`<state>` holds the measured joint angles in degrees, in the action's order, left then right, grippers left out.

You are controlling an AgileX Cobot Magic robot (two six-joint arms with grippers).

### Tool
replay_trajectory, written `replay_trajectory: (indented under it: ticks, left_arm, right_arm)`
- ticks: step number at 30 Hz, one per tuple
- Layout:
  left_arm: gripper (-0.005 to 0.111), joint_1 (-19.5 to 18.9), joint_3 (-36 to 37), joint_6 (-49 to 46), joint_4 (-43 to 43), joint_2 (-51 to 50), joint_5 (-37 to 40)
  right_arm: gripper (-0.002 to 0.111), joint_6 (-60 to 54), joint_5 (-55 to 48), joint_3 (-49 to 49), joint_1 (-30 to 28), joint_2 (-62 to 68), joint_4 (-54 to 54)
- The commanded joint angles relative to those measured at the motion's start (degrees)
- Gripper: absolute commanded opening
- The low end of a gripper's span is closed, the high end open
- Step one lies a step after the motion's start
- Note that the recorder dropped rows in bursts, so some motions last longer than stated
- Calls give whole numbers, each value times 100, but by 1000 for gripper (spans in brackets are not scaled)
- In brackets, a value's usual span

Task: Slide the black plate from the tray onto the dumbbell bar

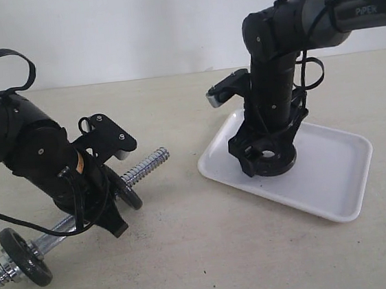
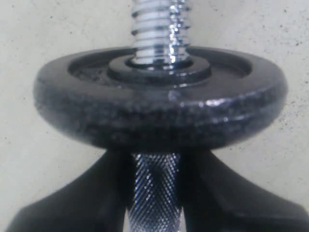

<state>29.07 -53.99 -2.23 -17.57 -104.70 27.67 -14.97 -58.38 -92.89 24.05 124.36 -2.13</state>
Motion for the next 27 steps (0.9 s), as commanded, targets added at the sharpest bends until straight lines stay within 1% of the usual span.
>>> replay_trajectory:
  ticks: [1, 3, 9, 15, 19, 23, 27]
  left_arm:
    - [4, 34, -5, 46, 67, 129, -55]
    - [4, 34, -5, 46, 67, 129, -55]
    - [4, 34, -5, 46, 67, 129, -55]
    - [4, 34, -5, 46, 1, 129, -56]
    - [4, 34, -5, 46, 1, 129, -27]
    - [4, 34, -5, 46, 1, 129, 41]
    - [4, 34, -5, 46, 1, 129, 41]
  right_arm:
    - [0, -171, -186, -37, -3, -207, 449]
    - [0, -208, -206, -37, -3, -207, 723]
    - [0, -388, -304, -37, 20, -207, 1110]
    - [0, -399, -317, -37, 372, -207, 1026]
    - [0, -399, -26, -37, 659, -195, 871]
    - [0, -399, -9, -37, 687, -195, 835]
    - [0, -354, -121, -37, 629, -195, 508]
